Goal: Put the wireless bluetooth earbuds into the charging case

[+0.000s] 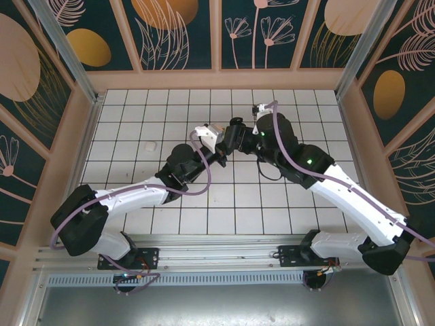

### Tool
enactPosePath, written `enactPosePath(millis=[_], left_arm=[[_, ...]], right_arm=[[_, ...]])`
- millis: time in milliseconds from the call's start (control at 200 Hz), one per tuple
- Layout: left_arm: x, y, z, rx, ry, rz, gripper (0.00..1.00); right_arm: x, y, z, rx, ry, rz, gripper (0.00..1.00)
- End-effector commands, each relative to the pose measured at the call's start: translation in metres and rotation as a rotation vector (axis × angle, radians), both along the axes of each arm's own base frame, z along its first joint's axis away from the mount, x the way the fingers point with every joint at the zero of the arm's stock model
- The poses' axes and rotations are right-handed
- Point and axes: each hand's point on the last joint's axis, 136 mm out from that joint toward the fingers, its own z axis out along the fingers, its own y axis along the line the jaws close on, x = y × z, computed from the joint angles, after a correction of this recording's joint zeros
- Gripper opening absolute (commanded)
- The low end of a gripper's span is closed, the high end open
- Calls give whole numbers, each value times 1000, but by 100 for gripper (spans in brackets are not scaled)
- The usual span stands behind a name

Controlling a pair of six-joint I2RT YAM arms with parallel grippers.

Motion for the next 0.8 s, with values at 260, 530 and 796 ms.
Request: enactPosePath(millis=[260,530,796], left_arm=[[-7,3,22,-104,-6,-85,0],[-17,9,22,-145,9,-224,0],[-35,1,16,-87,11,-374,0]], right_arm=[[-14,-17,49,53,-106,48,63],[-5,-48,45,68,-104,12,40],[-4,-13,12,67,-11,192,31]])
